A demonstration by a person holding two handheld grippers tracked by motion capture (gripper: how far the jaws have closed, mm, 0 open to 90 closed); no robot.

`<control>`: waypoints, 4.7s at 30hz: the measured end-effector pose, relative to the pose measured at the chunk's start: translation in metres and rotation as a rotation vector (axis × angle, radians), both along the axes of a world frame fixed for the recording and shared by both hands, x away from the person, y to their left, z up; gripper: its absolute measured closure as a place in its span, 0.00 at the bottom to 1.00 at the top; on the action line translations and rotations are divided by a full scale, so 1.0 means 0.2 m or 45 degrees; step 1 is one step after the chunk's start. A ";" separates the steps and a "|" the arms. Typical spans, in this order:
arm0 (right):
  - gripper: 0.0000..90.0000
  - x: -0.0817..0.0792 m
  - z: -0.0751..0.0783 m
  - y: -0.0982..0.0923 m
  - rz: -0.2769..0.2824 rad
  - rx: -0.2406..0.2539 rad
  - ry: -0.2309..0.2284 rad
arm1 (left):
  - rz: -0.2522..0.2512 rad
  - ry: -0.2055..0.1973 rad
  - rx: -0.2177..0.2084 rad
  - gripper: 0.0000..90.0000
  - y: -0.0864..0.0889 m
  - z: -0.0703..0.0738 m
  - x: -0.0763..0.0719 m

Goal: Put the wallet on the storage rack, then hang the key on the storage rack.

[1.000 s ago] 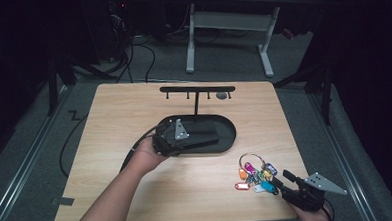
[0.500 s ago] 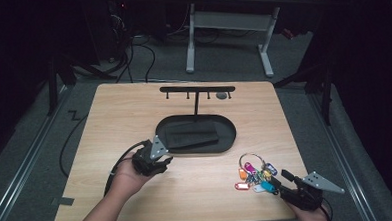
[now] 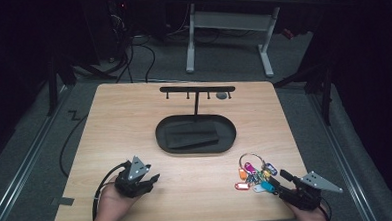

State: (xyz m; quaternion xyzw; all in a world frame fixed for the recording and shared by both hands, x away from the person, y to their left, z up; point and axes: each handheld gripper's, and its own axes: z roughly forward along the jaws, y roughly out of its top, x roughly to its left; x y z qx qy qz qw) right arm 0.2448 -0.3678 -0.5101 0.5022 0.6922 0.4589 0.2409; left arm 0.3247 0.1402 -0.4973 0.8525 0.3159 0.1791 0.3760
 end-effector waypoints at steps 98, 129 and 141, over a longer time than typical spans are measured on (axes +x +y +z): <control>0.66 0.56 0.20 0.53 0.537 -0.853 0.780 | -0.033 0.038 -0.119 0.34 0.16 -0.09 -0.13; 0.84 0.78 0.13 0.56 0.592 -0.829 1.093 | -0.042 0.043 -0.103 0.35 0.17 -0.10 -0.14; 0.95 0.73 0.15 0.62 0.640 -0.965 1.018 | -0.034 0.045 -0.108 0.35 0.18 -0.10 -0.14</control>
